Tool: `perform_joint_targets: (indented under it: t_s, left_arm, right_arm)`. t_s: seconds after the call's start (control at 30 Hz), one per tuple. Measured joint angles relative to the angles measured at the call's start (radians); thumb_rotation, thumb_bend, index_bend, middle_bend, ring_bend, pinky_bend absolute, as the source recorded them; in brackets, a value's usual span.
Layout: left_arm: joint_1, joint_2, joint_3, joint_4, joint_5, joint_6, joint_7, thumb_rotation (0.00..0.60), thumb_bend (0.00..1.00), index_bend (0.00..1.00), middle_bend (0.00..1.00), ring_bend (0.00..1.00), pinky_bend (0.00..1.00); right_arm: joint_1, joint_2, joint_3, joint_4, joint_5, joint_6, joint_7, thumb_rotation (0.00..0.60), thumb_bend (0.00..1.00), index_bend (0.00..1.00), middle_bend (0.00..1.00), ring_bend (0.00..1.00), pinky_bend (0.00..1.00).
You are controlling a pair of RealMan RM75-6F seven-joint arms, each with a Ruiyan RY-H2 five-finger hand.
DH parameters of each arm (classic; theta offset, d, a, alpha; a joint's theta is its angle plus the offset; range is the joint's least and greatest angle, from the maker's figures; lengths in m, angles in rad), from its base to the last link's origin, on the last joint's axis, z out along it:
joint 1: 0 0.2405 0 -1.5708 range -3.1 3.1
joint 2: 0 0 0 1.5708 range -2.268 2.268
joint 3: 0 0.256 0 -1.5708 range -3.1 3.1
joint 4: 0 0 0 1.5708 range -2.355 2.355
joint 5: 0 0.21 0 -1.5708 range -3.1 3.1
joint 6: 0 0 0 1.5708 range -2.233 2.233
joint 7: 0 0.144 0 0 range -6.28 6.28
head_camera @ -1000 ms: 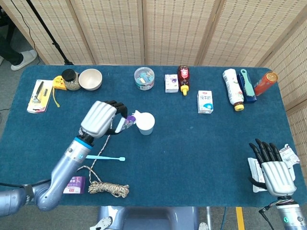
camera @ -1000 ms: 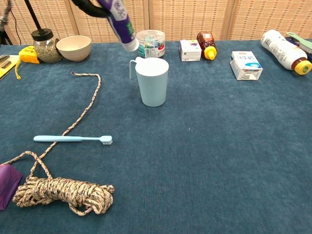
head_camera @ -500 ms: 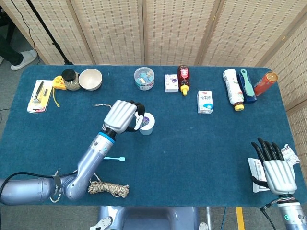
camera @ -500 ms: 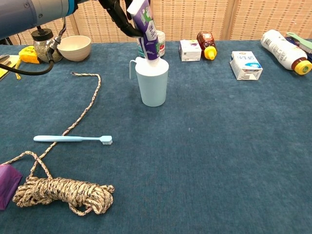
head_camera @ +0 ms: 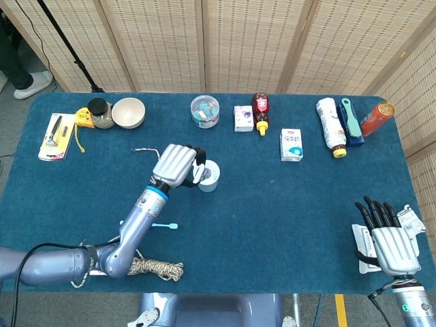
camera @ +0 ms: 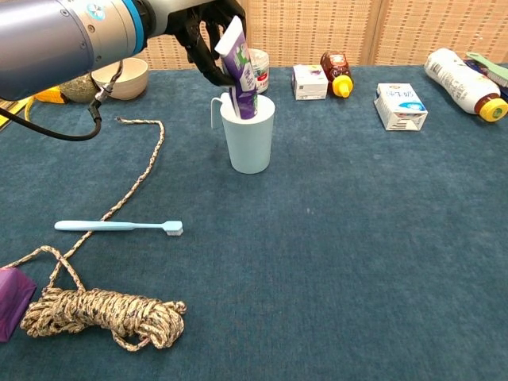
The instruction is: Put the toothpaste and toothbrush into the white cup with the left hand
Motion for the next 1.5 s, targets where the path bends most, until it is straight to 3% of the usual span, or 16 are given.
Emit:
perform_joint_targets:
  t_s: [0.23,0.53,0.7,0.83,1.0,1.23,1.33,1.5]
  left_arm:
    - [-0.021,-0.06,0.022,0.089,-0.029,-0.019,0.001,0.6,0.22,0.57,0.45,0.36,0.57]
    - [-0.016,-0.067,0.032,0.09,-0.009,-0.004,-0.01,0.6,0.22,0.31,0.11,0.05,0.31]
    - [-0.012,-0.053,0.036,0.071,-0.01,-0.008,-0.009,0.6,0.22,0.19,0.02,0.0,0.26]
    - [0.003,-0.023,0.041,0.022,0.011,0.002,-0.017,0.6,0.22,0.11,0.0,0.0,0.15]
    - [0.061,0.046,0.078,-0.082,0.091,0.069,-0.027,0.6,0.22,0.13,0.0,0.0,0.0]
    - [0.256,0.189,0.235,-0.24,0.234,0.235,-0.039,0.6,0.22,0.23,0.0,0.0,0.0]
    - [0.32,0.208,0.294,-0.238,0.251,0.257,-0.052,0.6,0.22,0.27,0.0,0.0,0.0]
    - [0.36,0.18,0.326,-0.168,0.263,0.258,-0.078,0.6,0.22,0.34,0.0,0.0,0.0]
  right_arm:
    - [0.004,-0.002,-0.002,0.002,0.002,-0.008,0.001,0.6,0.0,0.0,0.0,0.0,0.0]
    - [0.005,-0.002,-0.005,0.001,0.001,-0.01,0.0,0.6,0.0,0.0,0.0,0.0,0.0]
    - [0.005,-0.001,-0.006,-0.002,0.001,-0.009,0.0,0.6,0.0,0.0,0.0,0.0,0.0]
    - [0.004,0.002,-0.005,-0.004,-0.001,-0.004,0.005,0.6,0.0,0.0,0.0,0.0,0.0]
    - [0.002,0.006,-0.006,-0.005,-0.006,0.002,0.013,0.6,0.0,0.0,0.0,0.0,0.0]
    - [-0.003,0.012,-0.015,-0.014,-0.028,0.014,0.022,0.6,0.0,0.0,0.0,0.0,0.0]
    - [-0.004,0.014,-0.019,-0.02,-0.04,0.02,0.022,0.6,0.0,0.0,0.0,0.0,0.0]
    - [-0.005,0.015,-0.024,-0.025,-0.05,0.023,0.02,0.6,0.0,0.0,0.0,0.0,0.0]
